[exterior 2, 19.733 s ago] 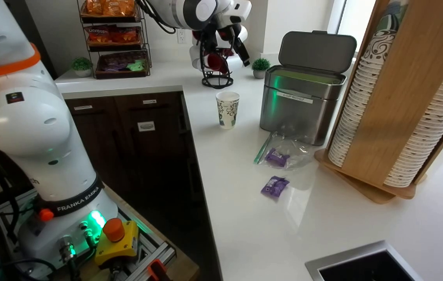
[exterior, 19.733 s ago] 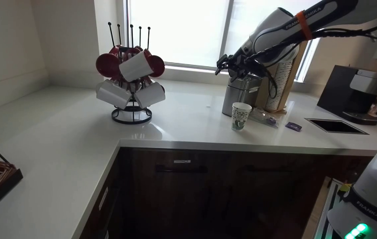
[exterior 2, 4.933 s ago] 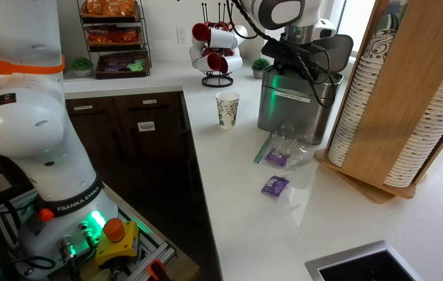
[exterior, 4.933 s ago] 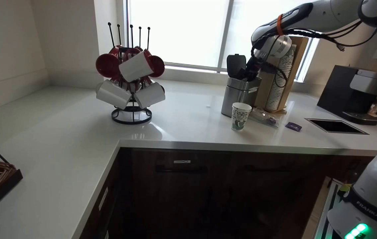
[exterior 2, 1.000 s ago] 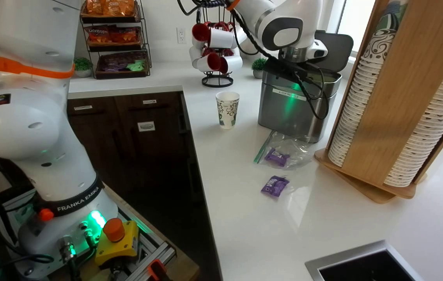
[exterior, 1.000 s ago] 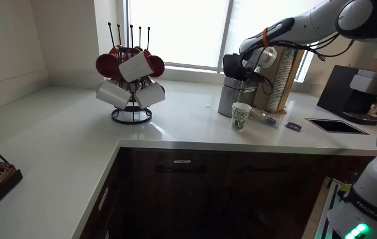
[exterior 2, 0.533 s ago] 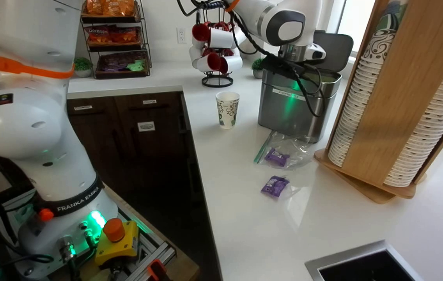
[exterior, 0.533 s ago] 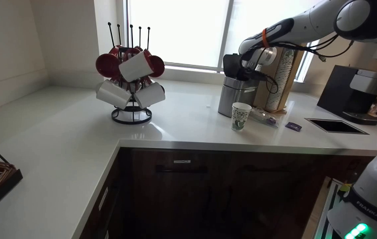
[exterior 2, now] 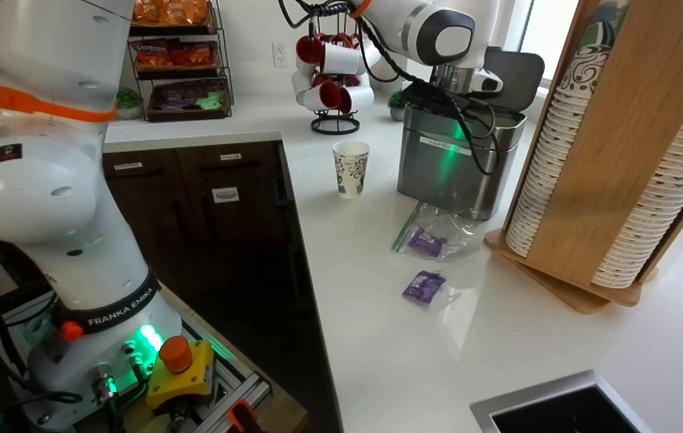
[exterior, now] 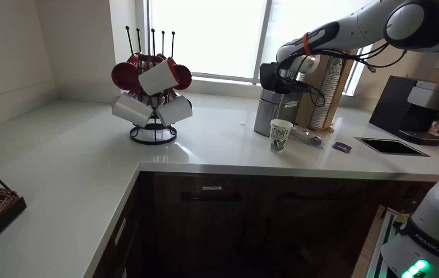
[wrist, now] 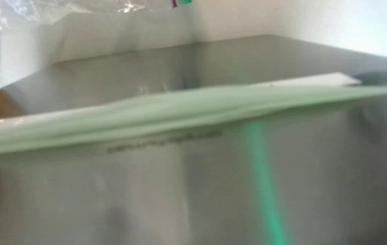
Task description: Remove a green packet from the silver bin and put it on the counter
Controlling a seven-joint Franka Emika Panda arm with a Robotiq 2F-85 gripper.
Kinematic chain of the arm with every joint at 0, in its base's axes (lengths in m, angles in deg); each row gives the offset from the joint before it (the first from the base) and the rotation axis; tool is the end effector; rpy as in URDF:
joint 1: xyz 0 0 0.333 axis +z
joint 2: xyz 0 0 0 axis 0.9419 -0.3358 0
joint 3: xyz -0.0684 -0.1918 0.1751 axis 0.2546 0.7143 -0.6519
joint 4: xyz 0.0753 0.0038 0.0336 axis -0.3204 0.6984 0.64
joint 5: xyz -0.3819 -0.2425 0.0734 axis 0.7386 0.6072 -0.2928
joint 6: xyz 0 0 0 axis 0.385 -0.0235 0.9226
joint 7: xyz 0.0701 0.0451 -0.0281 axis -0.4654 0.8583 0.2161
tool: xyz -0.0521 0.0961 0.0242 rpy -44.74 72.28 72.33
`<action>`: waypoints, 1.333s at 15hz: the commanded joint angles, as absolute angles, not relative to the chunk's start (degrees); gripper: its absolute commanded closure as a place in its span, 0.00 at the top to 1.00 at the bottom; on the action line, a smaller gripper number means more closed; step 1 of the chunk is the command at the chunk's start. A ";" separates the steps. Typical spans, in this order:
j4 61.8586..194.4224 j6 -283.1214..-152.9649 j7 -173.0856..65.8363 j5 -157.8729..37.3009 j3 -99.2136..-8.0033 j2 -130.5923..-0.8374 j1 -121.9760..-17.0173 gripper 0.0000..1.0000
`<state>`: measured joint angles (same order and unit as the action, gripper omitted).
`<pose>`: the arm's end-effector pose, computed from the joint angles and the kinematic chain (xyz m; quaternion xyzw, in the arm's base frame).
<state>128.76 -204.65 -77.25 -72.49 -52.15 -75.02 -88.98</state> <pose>0.6615 -0.2806 0.2874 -0.9954 0.0787 -0.0389 0.0382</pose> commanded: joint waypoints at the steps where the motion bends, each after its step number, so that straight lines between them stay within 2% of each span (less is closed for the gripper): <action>1: 126.05 -199.08 -74.50 -71.10 -51.35 -76.48 -88.15 1.00; 14: 119.63 -188.64 -70.87 -69.93 -50.83 -79.87 -87.97 1.00; 15: 119.44 -188.38 -70.90 -69.91 -50.88 -80.07 -87.99 0.96; 16: 119.27 -188.17 -70.84 -69.94 -50.90 -80.22 -88.01 0.74; 18: 118.86 -187.64 -70.85 -69.96 -50.94 -80.47 -88.10 0.70; 20: 118.55 -187.07 -70.81 -69.85 -50.89 -80.59 -88.14 0.53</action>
